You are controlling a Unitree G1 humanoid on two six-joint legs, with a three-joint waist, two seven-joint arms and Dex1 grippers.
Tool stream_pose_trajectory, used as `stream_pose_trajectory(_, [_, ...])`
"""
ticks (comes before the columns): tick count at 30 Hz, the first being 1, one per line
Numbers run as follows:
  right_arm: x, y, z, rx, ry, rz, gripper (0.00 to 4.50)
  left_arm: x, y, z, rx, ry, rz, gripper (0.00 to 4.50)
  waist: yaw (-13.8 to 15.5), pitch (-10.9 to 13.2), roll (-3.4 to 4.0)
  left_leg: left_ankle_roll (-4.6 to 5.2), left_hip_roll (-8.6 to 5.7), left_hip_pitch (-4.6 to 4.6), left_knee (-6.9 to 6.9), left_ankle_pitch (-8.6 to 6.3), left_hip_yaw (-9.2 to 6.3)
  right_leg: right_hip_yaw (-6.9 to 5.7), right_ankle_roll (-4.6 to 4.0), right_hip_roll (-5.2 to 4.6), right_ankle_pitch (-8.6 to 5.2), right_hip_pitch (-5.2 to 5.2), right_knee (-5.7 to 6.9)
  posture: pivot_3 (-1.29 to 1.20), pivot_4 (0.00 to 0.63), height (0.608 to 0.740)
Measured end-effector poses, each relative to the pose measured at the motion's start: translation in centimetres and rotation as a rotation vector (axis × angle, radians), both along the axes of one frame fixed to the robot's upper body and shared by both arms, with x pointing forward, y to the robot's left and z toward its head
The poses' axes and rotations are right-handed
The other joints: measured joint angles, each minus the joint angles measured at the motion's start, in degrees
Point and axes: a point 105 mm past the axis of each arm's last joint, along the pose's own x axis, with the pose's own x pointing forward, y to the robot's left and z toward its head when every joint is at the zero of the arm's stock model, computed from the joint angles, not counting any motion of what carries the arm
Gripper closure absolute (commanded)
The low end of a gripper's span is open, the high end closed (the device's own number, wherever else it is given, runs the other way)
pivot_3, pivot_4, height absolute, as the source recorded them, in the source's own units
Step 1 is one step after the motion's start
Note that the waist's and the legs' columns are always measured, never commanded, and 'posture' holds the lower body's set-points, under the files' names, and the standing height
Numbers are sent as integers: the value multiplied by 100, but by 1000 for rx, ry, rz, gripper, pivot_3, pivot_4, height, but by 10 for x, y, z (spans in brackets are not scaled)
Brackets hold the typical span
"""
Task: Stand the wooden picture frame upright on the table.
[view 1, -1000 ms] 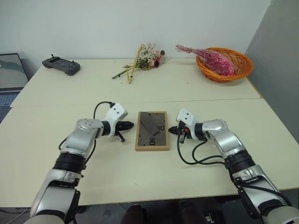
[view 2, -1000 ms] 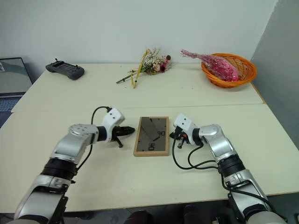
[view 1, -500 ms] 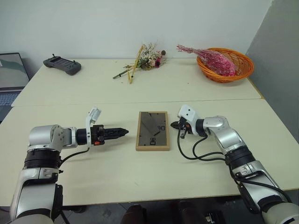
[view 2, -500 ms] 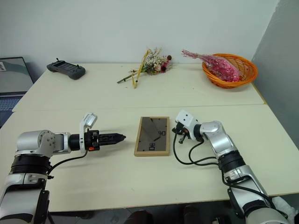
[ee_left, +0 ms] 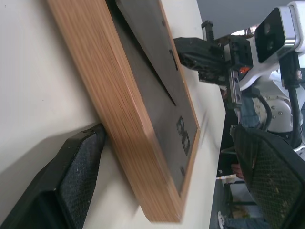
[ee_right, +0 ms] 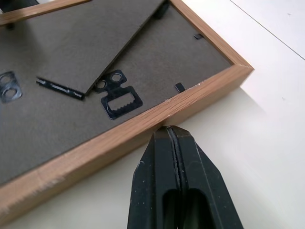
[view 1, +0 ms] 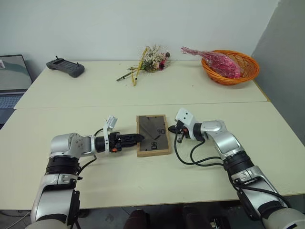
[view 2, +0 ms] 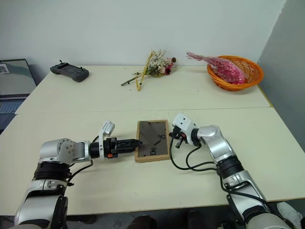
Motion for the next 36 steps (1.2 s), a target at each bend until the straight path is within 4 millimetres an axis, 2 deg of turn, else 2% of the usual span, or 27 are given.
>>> stream_pose_trajectory(7, [1, 5, 2, 18, 1, -20, 4500, -11, -21, -1, -45, 22, -39, 36, -22, 0, 0, -1, 1, -2, 0, 1, 1, 3, 0, -2, 0, -2, -3, 0, 150, 740])
stream_pose_trajectory(11, [2, 5, 6, 30, -8, -27, 4500, -15, -22, -1, -47, 24, -41, 672, -32, 0, 0, -1, 1, -2, -1, 0, 0, 2, 0, -1, 0, -3, -3, 0, 150, 740])
stream_pose_trajectory(23, [4, 0, 6, 30, -14, -50, 4500, -11, -16, -1, -12, -35, -17, 3084, -32, 0, 0, -1, 1, -2, -2, 1, 0, 2, 0, -1, 0, -3, -5, 0, 150, 740])
stream_pose_trajectory(26, [5, 1, 9, 42, -15, -47, 4500, -10, -18, 2, -12, -64, -23, 3204, -23, 0, 0, -1, 0, -2, -2, 0, 0, 2, 0, -1, 0, -2, -5, 0, 150, 740])
stream_pose_trajectory(29, [8, -6, 15, 42, -22, -56, 4500, -8, -19, 3, -7, -80, -18, 3204, -13, 0, 0, -1, 0, -2, -2, 0, 0, 0, 0, -1, 0, -1, -6, 0, 150, 740])
stream_pose_trajectory(32, [14, -23, 34, 92, -31, -84, 4067, -2, -18, 9, 1, -97, -2, 3209, -11, 1, -1, 0, 0, -4, -2, 0, -1, -1, 0, -1, 0, -2, -5, 0, 150, 740])
stream_pose_trajectory(34, [16, -33, 52, 131, -50, -84, 3543, 4, -13, 17, 17, -121, 24, 3209, -23, 1, -2, 1, 1, -3, -2, -1, -2, -2, 0, 0, 0, -2, -5, 0, 150, 740])
stream_pose_trajectory(36, [13, -40, 68, 153, -59, -52, 3200, 10, -7, 26, 35, -151, 49, 3209, -28, 2, -2, 1, 2, -6, -6, -1, -2, -2, 0, 1, 0, -4, -11, 0, 150, 740])
